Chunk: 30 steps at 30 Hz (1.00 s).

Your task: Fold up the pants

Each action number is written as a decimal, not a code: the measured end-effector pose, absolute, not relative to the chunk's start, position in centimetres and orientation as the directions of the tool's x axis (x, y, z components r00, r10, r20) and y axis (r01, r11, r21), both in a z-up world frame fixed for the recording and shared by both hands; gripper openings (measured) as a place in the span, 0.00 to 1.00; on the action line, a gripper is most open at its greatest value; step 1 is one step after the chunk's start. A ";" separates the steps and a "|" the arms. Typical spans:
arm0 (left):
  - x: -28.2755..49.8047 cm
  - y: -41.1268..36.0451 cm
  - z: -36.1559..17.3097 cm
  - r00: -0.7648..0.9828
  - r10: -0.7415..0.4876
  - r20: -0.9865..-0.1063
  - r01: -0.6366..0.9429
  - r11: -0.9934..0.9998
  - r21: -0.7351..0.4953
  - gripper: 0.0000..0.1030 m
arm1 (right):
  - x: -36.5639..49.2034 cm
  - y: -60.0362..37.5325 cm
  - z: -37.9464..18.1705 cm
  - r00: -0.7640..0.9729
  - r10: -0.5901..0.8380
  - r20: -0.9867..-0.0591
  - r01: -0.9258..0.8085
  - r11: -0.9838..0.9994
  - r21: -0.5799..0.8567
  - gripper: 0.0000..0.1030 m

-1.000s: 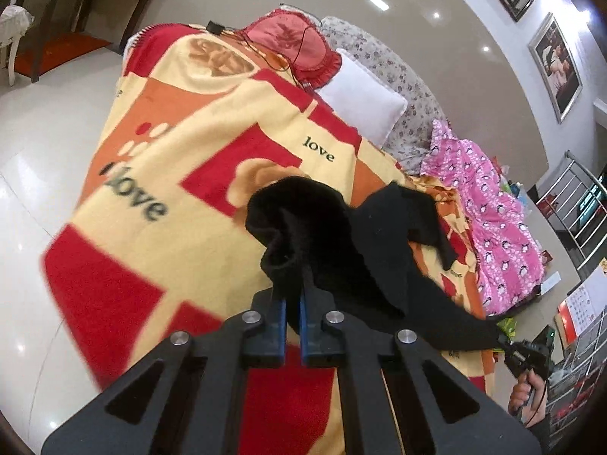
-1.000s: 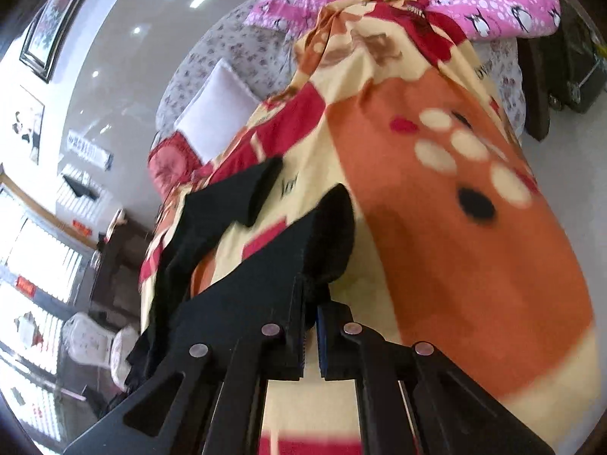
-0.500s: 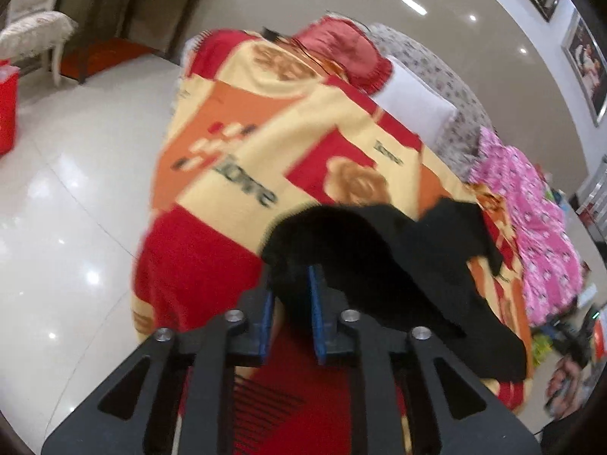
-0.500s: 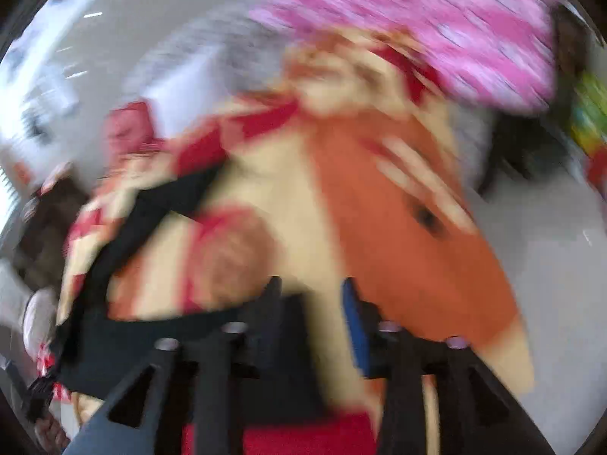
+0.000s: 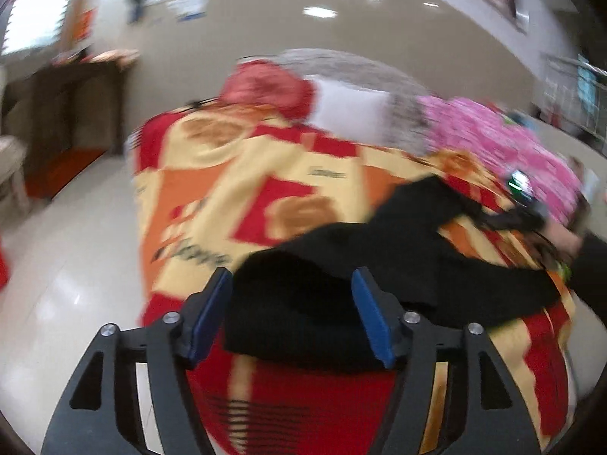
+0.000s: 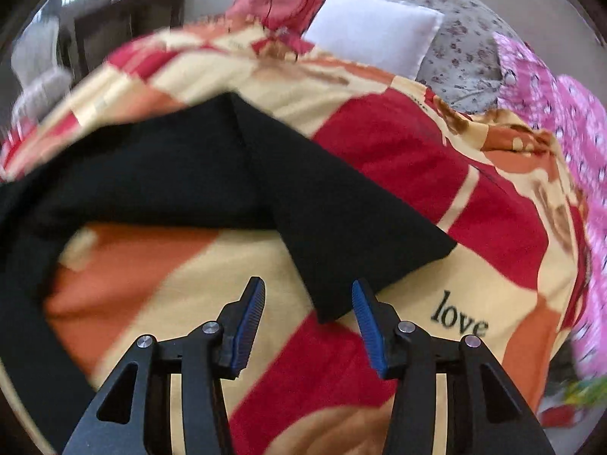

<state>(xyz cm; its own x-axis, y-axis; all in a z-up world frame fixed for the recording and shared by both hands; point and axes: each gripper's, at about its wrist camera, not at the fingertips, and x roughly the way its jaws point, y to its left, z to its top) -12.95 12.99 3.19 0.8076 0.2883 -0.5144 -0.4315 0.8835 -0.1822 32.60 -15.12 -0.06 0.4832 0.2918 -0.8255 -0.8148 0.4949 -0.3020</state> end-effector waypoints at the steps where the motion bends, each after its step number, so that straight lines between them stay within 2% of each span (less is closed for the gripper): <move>1: -12.6 12.3 3.3 0.828 0.253 -0.500 -0.379 0.910 -0.168 0.69 | 32.9 -15.3 -0.1 0.516 0.272 -0.812 -0.788 0.523 -0.325 0.08; 3: -12.1 11.0 3.7 0.847 0.221 -0.484 -0.318 0.939 -0.128 0.74 | 33.1 -16.5 1.1 0.550 0.278 -0.787 -0.739 0.602 -0.303 0.04; 6: -10.4 9.0 4.0 0.858 0.188 -0.478 -0.232 0.972 -0.033 0.81 | 31.8 -18.6 4.3 0.585 0.349 -0.732 -0.707 0.662 -0.249 0.03; 13: -4.3 3.8 2.6 0.773 0.220 -0.595 -0.069 0.962 0.266 0.80 | 25.9 -24.0 12.9 0.545 0.529 -0.651 -0.734 0.676 -0.065 0.03; 14: -3.7 3.5 2.2 0.754 0.246 -0.609 -0.069 0.952 0.299 0.77 | 25.1 -24.6 13.8 0.545 0.543 -0.639 -0.732 0.679 -0.048 0.03; 15: -3.3 3.4 1.9 0.735 0.259 -0.627 -0.068 0.948 0.312 0.52 | 25.0 -25.0 14.5 0.543 0.551 -0.634 -0.733 0.679 -0.038 0.03; 16: -2.9 4.0 1.7 0.710 0.251 -0.657 -0.069 0.954 0.290 0.13 | 24.4 -25.7 15.1 0.544 0.560 -0.625 -0.731 0.682 -0.025 0.03; 17: -2.7 4.8 1.7 0.694 0.235 -0.680 -0.087 0.966 0.245 0.06 | 24.0 -26.3 15.7 0.547 0.565 -0.617 -0.728 0.685 -0.018 0.03; 21: -4.6 8.5 4.9 0.744 0.270 -0.611 -0.247 0.961 0.124 0.04 | 21.9 -29.0 17.6 0.547 0.607 -0.577 -0.726 0.687 0.035 0.03; 25: -7.1 14.8 9.4 0.791 0.332 -0.513 -0.421 0.905 -0.064 0.04 | 19.3 -32.6 19.4 0.547 0.660 -0.514 -0.722 0.683 0.109 0.03; 28: -7.4 18.6 10.8 0.798 0.355 -0.487 -0.480 0.863 -0.158 0.04 | 17.5 -35.2 20.5 0.543 0.695 -0.471 -0.718 0.675 0.169 0.03; 30: -6.5 20.3 10.8 0.797 0.350 -0.492 -0.492 0.849 -0.194 0.00 | 16.9 -36.8 20.8 0.525 0.724 -0.447 -0.717 0.659 0.226 0.03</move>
